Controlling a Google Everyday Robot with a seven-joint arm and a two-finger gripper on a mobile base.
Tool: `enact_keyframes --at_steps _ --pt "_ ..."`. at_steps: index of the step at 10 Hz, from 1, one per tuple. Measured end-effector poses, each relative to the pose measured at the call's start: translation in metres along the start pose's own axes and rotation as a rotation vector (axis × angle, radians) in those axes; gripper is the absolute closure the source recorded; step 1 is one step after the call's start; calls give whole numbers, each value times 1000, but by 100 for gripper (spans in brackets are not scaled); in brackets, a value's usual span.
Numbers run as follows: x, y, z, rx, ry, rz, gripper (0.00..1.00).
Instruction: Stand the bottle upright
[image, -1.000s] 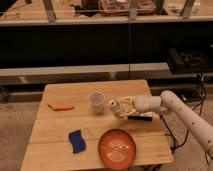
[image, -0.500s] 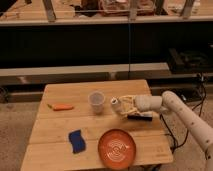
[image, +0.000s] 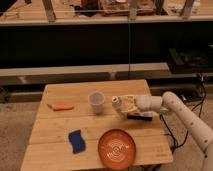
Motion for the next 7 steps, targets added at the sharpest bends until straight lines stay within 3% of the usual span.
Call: enact_keyframes --at_steps 7 --pt "26 -5 -5 44 14 42 84"
